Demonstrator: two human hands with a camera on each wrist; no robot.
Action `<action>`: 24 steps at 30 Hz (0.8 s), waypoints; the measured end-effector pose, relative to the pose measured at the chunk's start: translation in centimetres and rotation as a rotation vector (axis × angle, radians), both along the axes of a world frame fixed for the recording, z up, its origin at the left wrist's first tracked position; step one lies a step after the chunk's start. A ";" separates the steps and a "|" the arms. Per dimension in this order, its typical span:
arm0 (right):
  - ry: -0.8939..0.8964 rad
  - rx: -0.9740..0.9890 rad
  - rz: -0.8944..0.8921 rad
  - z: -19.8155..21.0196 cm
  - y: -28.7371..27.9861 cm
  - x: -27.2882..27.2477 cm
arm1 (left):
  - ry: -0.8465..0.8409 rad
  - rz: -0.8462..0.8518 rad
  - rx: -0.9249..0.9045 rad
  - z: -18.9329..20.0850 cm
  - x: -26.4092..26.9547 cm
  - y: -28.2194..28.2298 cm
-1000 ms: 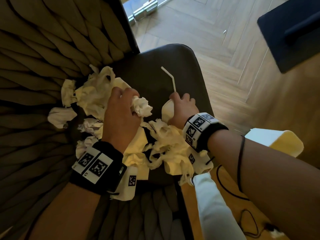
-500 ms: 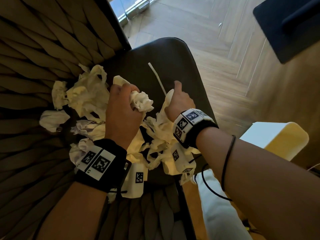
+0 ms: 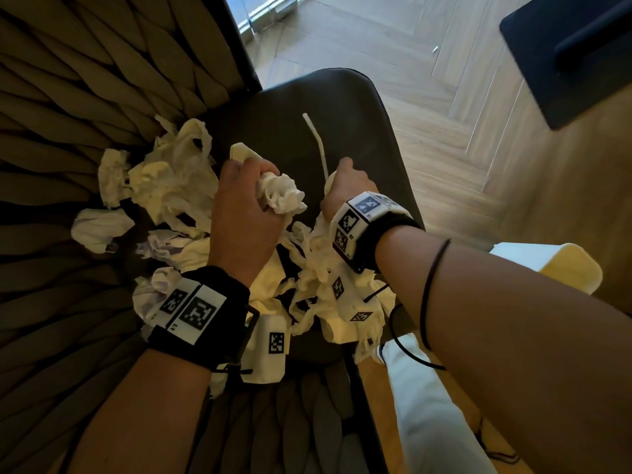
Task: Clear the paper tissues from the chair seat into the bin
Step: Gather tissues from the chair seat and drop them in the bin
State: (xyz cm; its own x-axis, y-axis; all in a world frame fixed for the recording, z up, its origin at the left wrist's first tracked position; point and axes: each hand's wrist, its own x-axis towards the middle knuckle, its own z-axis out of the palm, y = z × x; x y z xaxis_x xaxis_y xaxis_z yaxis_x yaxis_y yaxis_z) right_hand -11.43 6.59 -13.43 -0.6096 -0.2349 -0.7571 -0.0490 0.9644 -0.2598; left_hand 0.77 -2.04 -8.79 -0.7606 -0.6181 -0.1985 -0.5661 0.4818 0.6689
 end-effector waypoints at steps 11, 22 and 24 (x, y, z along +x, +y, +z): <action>-0.133 -0.254 -0.277 2.8 4.1 -0.2 | 0.047 -0.018 -0.014 3.0 0.2 0.2; -0.154 -0.677 -0.861 7.6 15.2 -2.7 | 0.113 -0.185 -0.086 7.7 -4.5 6.8; -0.133 -0.719 -0.919 7.5 18.8 -3.0 | 0.124 -0.277 -0.030 8.3 -6.0 9.5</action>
